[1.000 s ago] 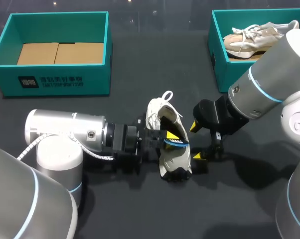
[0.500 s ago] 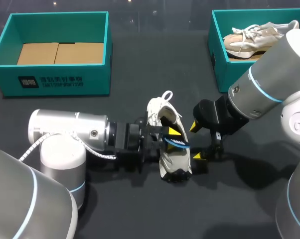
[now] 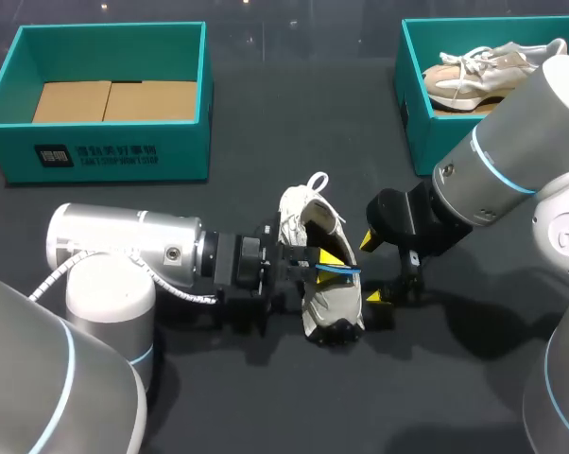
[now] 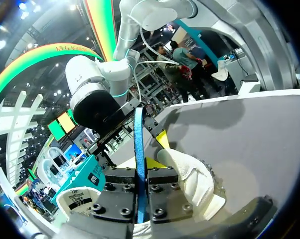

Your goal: Take the shoe out of the shoebox, open the shoe tongue, remove and reinsert the insole, then place the shoe into the shoebox

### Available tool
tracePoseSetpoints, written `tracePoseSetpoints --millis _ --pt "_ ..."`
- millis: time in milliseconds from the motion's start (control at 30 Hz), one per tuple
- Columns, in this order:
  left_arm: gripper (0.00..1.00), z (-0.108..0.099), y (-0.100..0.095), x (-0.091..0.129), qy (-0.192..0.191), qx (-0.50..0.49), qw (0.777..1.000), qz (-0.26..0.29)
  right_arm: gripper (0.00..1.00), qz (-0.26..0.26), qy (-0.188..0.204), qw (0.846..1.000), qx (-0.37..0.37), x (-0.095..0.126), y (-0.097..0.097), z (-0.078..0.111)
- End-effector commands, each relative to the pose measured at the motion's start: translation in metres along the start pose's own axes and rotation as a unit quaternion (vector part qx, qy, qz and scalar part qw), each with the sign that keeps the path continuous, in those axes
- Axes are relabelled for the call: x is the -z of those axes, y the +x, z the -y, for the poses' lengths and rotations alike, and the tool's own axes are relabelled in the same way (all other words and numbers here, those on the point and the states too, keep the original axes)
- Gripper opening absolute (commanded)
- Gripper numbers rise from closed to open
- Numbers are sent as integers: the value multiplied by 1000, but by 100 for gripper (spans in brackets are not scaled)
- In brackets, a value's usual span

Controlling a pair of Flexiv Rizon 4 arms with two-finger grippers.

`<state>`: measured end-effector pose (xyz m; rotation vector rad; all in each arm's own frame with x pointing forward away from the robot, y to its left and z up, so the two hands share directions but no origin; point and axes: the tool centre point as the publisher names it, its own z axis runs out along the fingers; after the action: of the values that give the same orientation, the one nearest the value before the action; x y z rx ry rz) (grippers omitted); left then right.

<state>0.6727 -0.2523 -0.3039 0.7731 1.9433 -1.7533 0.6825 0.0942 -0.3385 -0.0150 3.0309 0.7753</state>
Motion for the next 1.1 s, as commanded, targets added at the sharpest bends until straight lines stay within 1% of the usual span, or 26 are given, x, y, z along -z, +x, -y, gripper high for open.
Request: tracePoseSetpoints --millis 33,167,433,500,567,600,633,667,733,833,933,1000,1067,1100 --pt "0 -7 3 -7 -4 -9 1000 0 100 1 0 1000 0 -1 1 0" --pt "0 -19 6 -9 -14 -25 1000 1 100 1 0 1000 0 -1 1 0" --pt "0 -42 1 -9 -49 -20 999 9 100 1 0 1000 0 -1 1 0" --pt "0 -43 0 -8 -49 -14 999 9 100 1 0 1000 0 -1 1 0" --pt "0 -39 -1 -6 -42 -8 999 8 100 1 0 1000 0 -1 1 0" --pt "7 -36 -1 -5 -38 -7 999 8 100 1 0 1000 0 -1 1 0" --pt "35 -33 -1 -4 -36 -4 999 8 100 1 0 1000 0 -1 1 0" --pt "42 -31 -2 -3 -34 -2 999 9 100 1 0 1000 0 -1 1 0" --pt "45 -23 -4 -1 -29 5 1000 11 100 1 0 1000 0 -1 1 0" --pt "42 -13 -6 3 -17 10 1000 12 100 1 0 1000 0 -1 1 0" --pt "43 -7 -6 3 -11 8 1000 10 100 1 0 1000 0 -1 1 0" --pt "38 -5 -5 2 -10 5 1000 7 100 1 0 1000 0 -1 1 0" --pt "18 -5 -4 0 -11 2 1000 2 100 1 0 1000 0 -1 1 0" --pt "0 -6 -4 -1 -13 1 1000 -1 100 1 0 1000 0 -1 1 0"
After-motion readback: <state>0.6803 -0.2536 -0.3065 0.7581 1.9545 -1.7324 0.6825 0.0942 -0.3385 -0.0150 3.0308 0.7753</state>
